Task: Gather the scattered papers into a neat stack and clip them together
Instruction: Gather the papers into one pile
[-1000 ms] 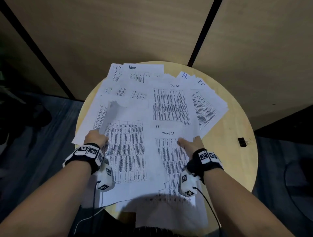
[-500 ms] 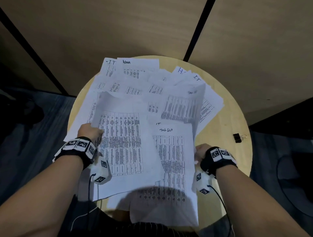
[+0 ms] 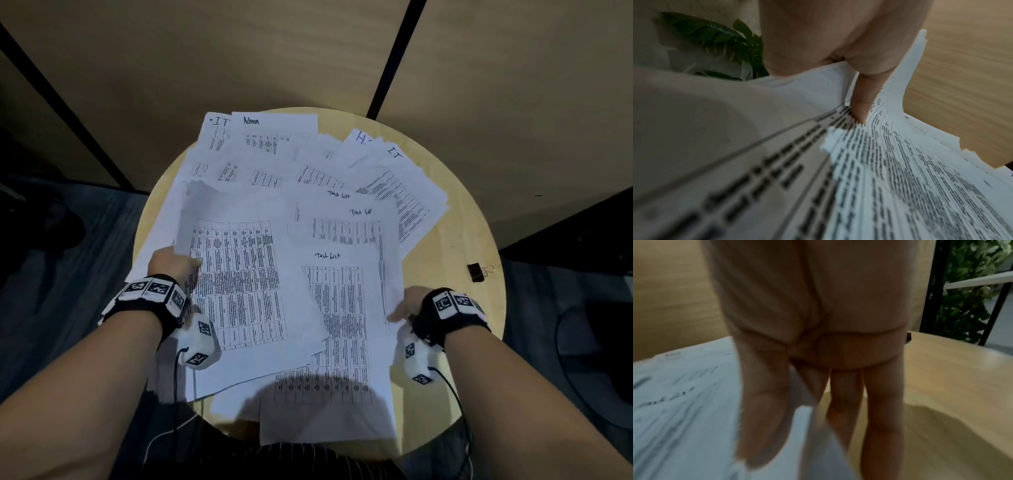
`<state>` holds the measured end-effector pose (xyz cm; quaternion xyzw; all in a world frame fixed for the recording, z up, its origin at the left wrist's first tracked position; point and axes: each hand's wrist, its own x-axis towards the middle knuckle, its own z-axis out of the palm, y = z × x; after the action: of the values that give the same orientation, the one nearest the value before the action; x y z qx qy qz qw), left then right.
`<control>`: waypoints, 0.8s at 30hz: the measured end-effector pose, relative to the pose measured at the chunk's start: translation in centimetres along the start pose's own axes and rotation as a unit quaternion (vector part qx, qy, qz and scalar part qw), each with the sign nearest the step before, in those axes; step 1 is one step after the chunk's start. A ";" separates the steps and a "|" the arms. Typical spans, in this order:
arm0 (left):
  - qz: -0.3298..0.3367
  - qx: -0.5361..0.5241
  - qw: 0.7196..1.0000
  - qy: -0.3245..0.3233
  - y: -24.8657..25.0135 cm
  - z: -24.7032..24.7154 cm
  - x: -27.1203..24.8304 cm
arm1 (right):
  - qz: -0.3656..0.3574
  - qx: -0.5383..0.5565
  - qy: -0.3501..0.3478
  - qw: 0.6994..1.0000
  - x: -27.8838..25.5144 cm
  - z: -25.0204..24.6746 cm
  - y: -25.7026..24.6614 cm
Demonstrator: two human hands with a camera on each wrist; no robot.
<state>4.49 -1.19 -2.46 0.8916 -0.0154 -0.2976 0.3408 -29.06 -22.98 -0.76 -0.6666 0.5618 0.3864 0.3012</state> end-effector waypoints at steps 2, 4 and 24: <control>0.000 0.016 1.000 -0.001 0.0 -0.1 -0.1 | -0.012 0.021 -0.017 1.000 -0.1 0.4 0.5; -0.004 0.036 0.999 -0.002 -0.1 0.1 -0.3 | -0.012 0.188 0.012 0.982 -0.4 1.2 0.2; -0.029 -0.029 0.999 -0.006 -0.2 -0.6 -0.2 | -0.062 0.451 0.100 0.885 -2.6 0.5 -1.0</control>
<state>4.60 -0.66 -2.14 0.8797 0.0168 -0.3134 0.3572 -28.39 -20.99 1.19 -0.5273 0.6605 0.0030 0.5345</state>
